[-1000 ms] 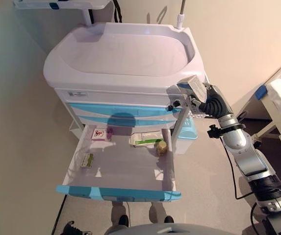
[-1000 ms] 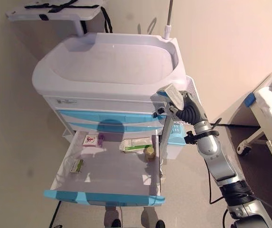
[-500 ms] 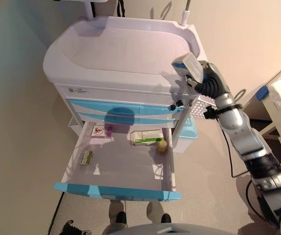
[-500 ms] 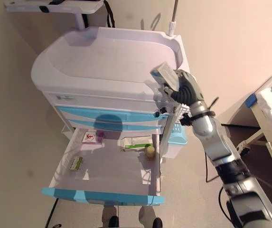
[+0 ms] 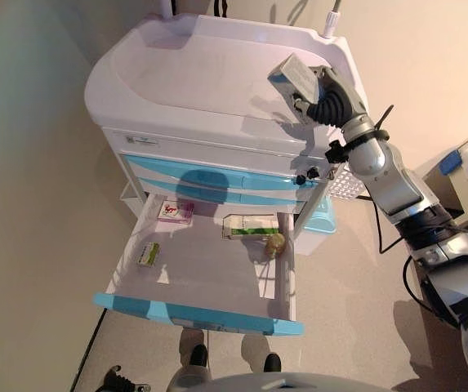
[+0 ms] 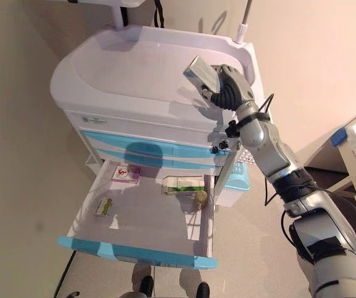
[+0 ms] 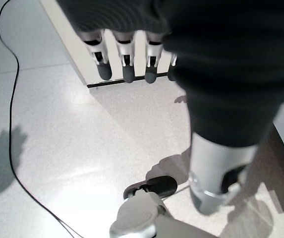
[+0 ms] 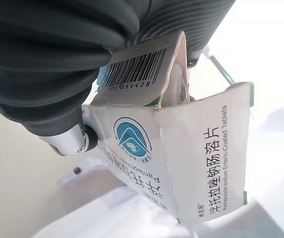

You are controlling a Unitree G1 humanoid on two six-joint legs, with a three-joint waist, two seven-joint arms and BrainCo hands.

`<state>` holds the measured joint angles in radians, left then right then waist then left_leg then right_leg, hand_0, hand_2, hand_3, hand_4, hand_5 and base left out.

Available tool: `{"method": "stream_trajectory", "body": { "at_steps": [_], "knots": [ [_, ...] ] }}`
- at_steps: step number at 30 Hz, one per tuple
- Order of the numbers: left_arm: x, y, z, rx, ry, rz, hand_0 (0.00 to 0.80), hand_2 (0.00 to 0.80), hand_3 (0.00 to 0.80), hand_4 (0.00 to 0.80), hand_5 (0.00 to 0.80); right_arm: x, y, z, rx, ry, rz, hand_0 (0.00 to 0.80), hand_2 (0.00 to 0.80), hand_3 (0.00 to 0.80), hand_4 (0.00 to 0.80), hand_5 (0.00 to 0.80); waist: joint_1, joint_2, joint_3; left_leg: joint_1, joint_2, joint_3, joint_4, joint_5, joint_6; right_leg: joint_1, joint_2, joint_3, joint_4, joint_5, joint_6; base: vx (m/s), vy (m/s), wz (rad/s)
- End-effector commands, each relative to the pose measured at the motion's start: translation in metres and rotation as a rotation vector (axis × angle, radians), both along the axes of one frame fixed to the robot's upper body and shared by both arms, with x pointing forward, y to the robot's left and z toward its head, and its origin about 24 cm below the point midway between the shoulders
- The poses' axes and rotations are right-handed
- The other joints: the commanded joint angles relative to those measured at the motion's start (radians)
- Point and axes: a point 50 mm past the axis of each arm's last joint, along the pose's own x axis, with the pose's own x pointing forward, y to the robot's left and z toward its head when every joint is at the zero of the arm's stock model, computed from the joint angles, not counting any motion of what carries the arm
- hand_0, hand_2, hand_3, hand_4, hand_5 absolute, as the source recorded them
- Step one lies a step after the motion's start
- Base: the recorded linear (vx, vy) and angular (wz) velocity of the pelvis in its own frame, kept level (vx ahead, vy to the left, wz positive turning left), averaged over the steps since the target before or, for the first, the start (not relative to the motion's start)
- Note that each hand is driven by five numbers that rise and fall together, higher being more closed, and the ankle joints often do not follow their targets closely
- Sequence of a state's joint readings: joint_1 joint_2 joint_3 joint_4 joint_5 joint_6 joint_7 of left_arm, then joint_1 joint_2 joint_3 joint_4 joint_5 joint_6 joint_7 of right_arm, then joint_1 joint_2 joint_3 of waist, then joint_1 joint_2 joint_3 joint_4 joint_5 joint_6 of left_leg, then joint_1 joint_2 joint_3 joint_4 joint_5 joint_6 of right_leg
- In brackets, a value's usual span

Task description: Open the drawer and pick up the medicine

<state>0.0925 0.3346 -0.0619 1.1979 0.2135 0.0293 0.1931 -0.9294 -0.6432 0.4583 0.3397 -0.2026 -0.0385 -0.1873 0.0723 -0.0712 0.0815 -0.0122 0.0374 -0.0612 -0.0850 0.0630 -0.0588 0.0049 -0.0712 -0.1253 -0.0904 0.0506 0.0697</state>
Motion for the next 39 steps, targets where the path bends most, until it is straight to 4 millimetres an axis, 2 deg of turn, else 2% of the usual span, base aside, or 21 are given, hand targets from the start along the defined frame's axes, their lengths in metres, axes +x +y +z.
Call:
{"method": "stream_trajectory", "body": {
  "at_steps": [1,15,21,27,29,39],
  "knots": [
    [0.004,0.024,0.009,0.082,0.014,-0.014,0.0,0.0,0.0,0.0,0.0,0.006,0.006,0.03,-0.008,-0.086,-0.007,0.8,0.8,0.8,0.8,0.8,0.024,-0.047,-0.031,-0.039,-0.042,-0.014,0.061,-0.062,0.036,-0.048,-0.02,-0.015,0.05,0.011,0.059,0.0,0.0,0.0],
    [0.01,0.033,0.015,0.119,-0.005,-0.009,0.0,0.0,0.0,0.0,0.0,0.032,0.01,0.06,-0.181,-0.083,-0.145,0.8,0.8,0.8,0.8,0.8,0.046,-0.068,0.0,-0.081,-0.05,-0.03,0.074,-0.051,0.033,-0.076,-0.022,-0.03,0.053,0.018,0.062,-0.004,0.0,0.04],
    [0.015,0.033,0.015,0.121,-0.018,-0.016,0.0,0.0,0.0,0.0,0.0,0.041,0.009,0.061,-0.245,-0.057,-0.208,0.8,0.8,0.8,0.8,0.8,0.057,-0.076,0.01,-0.093,-0.052,-0.043,0.076,-0.047,0.033,-0.082,-0.024,-0.037,0.053,0.018,0.064,0.002,0.0,0.02],
    [0.02,0.034,0.017,0.127,-0.032,-0.027,0.0,0.0,0.0,0.0,0.0,0.047,0.009,0.058,-0.306,-0.025,-0.251,0.8,0.8,0.8,0.8,0.8,0.064,-0.076,0.013,-0.101,-0.055,-0.053,0.074,-0.044,0.031,-0.086,-0.025,-0.042,0.053,0.019,0.064,0.002,0.0,0.11],
    [0.021,0.033,0.017,0.13,-0.031,-0.033,0.0,0.0,0.0,0.0,0.0,0.05,0.014,0.053,-0.334,-0.005,-0.253,0.8,0.8,0.8,0.8,0.8,0.069,-0.076,0.015,-0.103,-0.057,-0.061,0.072,-0.041,0.031,-0.087,-0.026,-0.047,0.052,0.02,0.064,-0.002,0.005,0.06],
    [0.021,0.032,0.016,0.123,-0.024,-0.042,0.0,0.0,0.0,0.0,0.0,0.056,0.015,0.04,-0.391,0.048,-0.281,0.8,0.8,0.8,0.8,0.8,0.08,-0.077,0.015,-0.104,-0.057,-0.071,0.066,-0.035,0.029,-0.087,-0.026,-0.055,0.05,0.022,0.064,0.0,0.0,0.0]
  ]
}}
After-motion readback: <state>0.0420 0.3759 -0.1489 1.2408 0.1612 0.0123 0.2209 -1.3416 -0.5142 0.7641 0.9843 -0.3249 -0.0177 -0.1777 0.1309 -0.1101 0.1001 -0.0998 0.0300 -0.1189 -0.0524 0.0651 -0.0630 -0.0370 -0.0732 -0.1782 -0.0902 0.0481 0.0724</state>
